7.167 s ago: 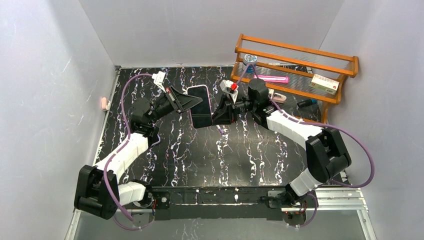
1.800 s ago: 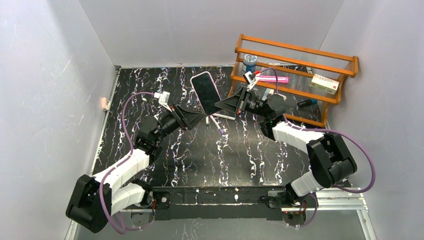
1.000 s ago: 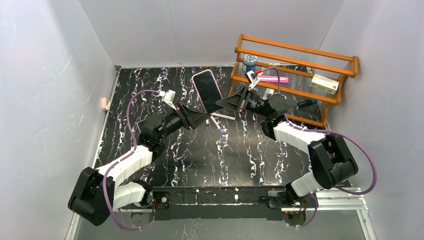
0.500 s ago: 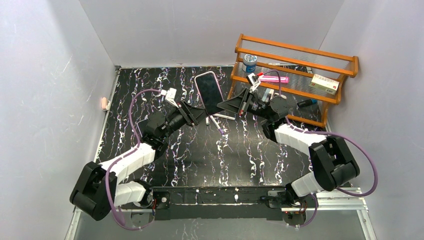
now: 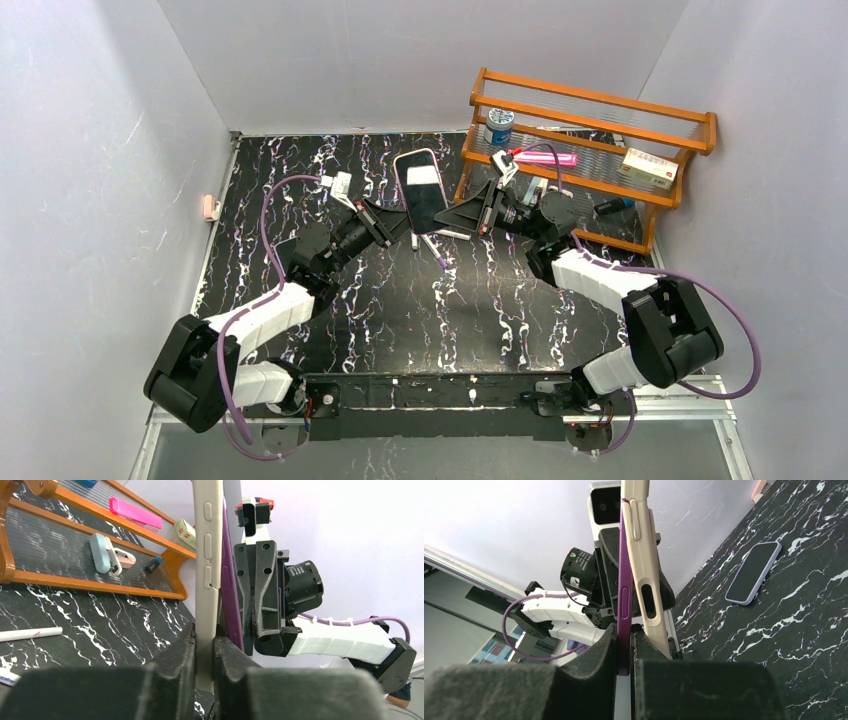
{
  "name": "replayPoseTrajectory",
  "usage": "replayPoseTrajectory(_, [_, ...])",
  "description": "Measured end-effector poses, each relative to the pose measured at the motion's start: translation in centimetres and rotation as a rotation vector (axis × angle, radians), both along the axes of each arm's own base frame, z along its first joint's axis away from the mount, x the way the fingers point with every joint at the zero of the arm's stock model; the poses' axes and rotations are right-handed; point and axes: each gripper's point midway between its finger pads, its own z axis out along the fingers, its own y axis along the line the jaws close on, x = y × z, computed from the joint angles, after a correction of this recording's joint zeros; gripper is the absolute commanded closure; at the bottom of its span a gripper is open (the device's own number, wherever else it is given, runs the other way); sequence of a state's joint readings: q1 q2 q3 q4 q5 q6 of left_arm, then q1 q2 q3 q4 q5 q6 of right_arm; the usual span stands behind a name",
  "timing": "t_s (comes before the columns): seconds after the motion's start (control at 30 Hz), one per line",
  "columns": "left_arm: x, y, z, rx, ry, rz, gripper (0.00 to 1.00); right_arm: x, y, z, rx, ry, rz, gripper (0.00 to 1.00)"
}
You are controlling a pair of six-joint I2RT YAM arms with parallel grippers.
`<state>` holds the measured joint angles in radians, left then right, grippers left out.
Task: Take the phone out of the phone case
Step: Remove the phone case from the phone, then place the phone case at the center of the board.
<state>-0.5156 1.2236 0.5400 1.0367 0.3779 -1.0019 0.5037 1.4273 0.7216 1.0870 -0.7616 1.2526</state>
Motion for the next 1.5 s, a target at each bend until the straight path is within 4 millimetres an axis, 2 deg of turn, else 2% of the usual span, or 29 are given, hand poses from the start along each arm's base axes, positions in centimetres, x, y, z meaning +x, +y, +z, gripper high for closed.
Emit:
replayPoseTrajectory(0.27, [0.5,-0.1,-1.2,0.074,-0.041,0.027,1.0,-0.1,-0.1,-1.0,-0.053,0.022,-0.005,0.99])
replayPoseTrajectory(0.53, [1.1,0.6,-4.6,0.255,-0.04,0.093,1.0,-1.3,-1.0,-3.7,-0.166,0.045,-0.019,0.99])
replayPoseTrajectory(0.63, [2.9,2.1,-5.9,0.327,-0.01,0.201,1.0,-2.2,-1.5,-5.0,-0.216,0.06,-0.001,0.99])
replayPoseTrajectory(0.73, [4.5,3.9,-6.4,0.364,0.017,0.297,1.0,-3.2,-2.2,-6.6,-0.263,0.093,0.014,0.99])
replayPoseTrajectory(0.87, [5.2,5.1,-7.7,0.412,0.079,0.339,1.0,-2.9,-3.7,-8.5,-0.301,0.125,-0.026,0.99])
replayPoseTrajectory(1.03, [4.3,5.6,-10.9,0.503,0.192,0.306,1.0,-1.6,-6.2,-11.2,-0.35,0.164,-0.133,0.99])
replayPoseTrajectory(1.17, [2.6,6.2,-13.9,0.584,0.297,0.25,1.0,-1.1,-8.3,-14.5,-0.393,0.23,-0.216,0.99])
replayPoseTrajectory(1.33, [0.5,6.9,-17.0,0.646,0.396,0.203,1.0,-0.9,-9.7,-17.7,-0.456,0.29,-0.293,0.95])
replayPoseTrajectory(1.5, [-2.2,7.6,-20.5,0.684,0.513,0.154,1.0,-1.1,-10.6,-20.0,-0.512,0.313,-0.342,0.93])
